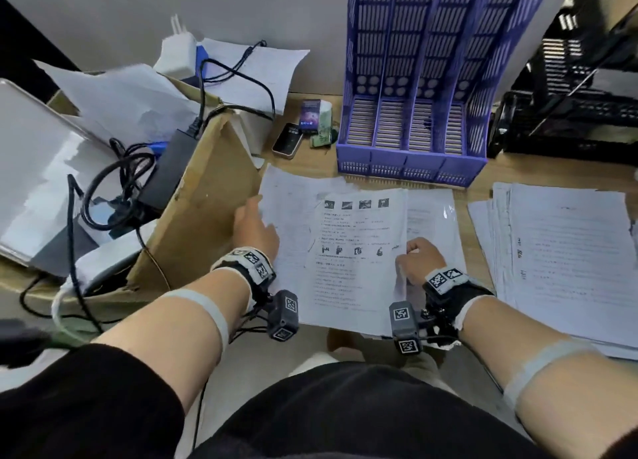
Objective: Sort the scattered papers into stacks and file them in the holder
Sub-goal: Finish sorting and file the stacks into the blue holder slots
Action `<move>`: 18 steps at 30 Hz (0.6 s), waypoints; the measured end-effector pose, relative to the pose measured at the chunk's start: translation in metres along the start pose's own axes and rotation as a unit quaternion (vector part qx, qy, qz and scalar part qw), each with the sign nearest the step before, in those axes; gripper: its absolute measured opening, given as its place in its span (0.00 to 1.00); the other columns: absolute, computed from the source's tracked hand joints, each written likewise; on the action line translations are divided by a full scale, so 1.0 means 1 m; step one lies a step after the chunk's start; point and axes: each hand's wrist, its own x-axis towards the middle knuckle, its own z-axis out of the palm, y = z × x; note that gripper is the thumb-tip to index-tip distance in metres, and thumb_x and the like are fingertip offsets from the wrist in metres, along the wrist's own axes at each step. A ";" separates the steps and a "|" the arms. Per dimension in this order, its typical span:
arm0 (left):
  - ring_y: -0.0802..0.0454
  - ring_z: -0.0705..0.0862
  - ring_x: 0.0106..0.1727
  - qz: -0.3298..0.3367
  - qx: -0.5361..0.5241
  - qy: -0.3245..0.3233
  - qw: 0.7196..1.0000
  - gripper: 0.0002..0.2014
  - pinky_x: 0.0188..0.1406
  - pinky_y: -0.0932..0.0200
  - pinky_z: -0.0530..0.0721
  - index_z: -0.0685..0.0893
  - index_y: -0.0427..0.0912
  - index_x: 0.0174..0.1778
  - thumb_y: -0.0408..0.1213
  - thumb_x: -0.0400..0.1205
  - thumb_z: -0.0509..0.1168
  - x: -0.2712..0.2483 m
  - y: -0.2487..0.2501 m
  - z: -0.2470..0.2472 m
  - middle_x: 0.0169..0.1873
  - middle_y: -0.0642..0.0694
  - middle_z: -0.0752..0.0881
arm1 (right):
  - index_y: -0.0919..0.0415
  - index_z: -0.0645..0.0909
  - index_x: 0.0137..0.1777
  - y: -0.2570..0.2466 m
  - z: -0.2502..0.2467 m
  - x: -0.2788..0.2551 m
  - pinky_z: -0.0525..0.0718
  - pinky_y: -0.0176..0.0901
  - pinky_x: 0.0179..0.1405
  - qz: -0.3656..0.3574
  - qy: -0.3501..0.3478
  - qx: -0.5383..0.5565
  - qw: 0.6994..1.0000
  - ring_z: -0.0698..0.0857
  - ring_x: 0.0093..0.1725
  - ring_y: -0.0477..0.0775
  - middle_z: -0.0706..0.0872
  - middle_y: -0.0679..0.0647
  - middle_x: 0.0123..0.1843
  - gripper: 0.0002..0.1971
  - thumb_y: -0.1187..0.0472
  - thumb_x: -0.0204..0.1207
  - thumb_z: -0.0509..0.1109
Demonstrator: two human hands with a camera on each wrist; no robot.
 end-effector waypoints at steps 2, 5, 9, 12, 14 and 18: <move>0.45 0.73 0.73 0.060 0.043 0.014 0.997 0.27 0.76 0.50 0.72 0.74 0.52 0.74 0.27 0.79 0.61 -0.005 -0.003 0.011 0.74 0.46 0.69 | 0.60 0.72 0.44 -0.002 0.003 -0.003 0.70 0.38 0.29 0.002 0.002 -0.004 1.000 0.74 0.38 0.51 0.77 0.53 0.43 0.06 0.71 0.73 0.63; 0.48 0.79 0.66 0.077 0.032 -0.082 0.993 0.21 0.65 0.61 0.74 0.78 0.51 0.69 0.30 0.82 0.62 -0.006 -0.002 0.025 0.73 0.47 0.71 | 0.60 0.71 0.43 -0.001 -0.001 -0.006 0.70 0.40 0.29 0.009 0.013 0.006 1.000 0.74 0.37 0.52 0.78 0.54 0.43 0.06 0.71 0.72 0.62; 0.43 0.81 0.67 0.009 0.021 -0.218 0.976 0.25 0.68 0.50 0.79 0.75 0.48 0.73 0.40 0.80 0.71 -0.007 0.016 0.048 0.71 0.40 0.78 | 0.61 0.74 0.48 0.008 -0.026 -0.013 0.71 0.41 0.30 0.009 0.045 0.042 0.998 0.77 0.36 0.55 0.79 0.55 0.41 0.05 0.70 0.75 0.62; 0.40 0.78 0.72 0.002 0.029 -0.300 0.954 0.39 0.71 0.48 0.77 0.65 0.45 0.80 0.48 0.76 0.75 -0.015 0.046 0.075 0.76 0.38 0.75 | 0.64 0.76 0.53 0.015 -0.058 -0.026 0.72 0.43 0.35 -0.004 0.081 0.102 0.991 0.79 0.42 0.57 0.82 0.58 0.44 0.07 0.70 0.77 0.62; 0.40 0.77 0.74 0.011 0.005 -0.326 0.945 0.45 0.69 0.51 0.75 0.61 0.42 0.83 0.52 0.75 0.76 -0.024 0.072 0.094 0.77 0.38 0.74 | 0.60 0.76 0.48 0.020 -0.085 -0.034 0.75 0.44 0.39 -0.020 0.100 0.137 0.985 0.80 0.44 0.56 0.84 0.58 0.47 0.02 0.66 0.78 0.65; 0.43 0.82 0.69 -0.009 -0.079 -0.378 0.922 0.55 0.71 0.45 0.79 0.65 0.43 0.81 0.65 0.63 0.79 -0.042 0.120 0.132 0.73 0.43 0.79 | 0.56 0.77 0.50 0.042 -0.145 -0.048 0.86 0.58 0.54 -0.007 0.131 0.185 0.974 0.88 0.51 0.63 0.90 0.60 0.50 0.14 0.50 0.69 0.71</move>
